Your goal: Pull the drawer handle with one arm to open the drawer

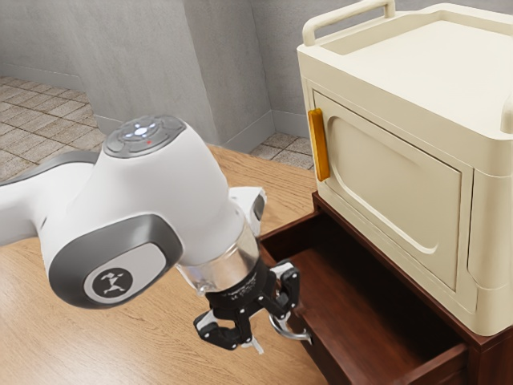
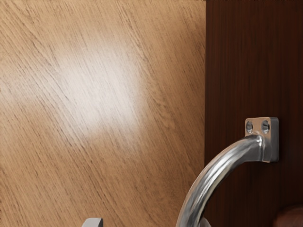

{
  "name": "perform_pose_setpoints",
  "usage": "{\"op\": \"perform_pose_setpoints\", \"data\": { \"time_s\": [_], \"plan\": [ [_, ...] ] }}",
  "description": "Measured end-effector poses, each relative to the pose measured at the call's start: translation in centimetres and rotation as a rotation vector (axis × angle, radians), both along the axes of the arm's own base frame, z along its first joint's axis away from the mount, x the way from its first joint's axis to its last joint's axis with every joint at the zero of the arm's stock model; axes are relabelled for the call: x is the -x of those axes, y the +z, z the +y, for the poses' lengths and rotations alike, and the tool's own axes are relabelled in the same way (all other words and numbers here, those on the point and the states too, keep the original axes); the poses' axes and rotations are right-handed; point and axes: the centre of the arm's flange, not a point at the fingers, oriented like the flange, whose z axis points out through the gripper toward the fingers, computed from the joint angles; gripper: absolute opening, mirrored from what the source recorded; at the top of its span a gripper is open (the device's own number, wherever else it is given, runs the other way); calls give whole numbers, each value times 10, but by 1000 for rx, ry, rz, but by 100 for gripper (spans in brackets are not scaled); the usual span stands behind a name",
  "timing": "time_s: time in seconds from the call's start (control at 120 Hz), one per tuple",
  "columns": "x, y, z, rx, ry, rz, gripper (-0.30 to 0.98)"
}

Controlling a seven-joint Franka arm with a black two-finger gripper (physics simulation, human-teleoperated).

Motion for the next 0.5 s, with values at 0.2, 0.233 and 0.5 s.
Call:
{"op": "perform_pose_setpoints", "data": {
  "time_s": [0.2, 0.233, 0.5],
  "plan": [
    [10, 0, 4, -5, -2, -6, 21],
    [12, -1, 5, -5, -1, -6, 21],
    [25, 3, 10, 1, 0, -21, 21]
  ]
}}
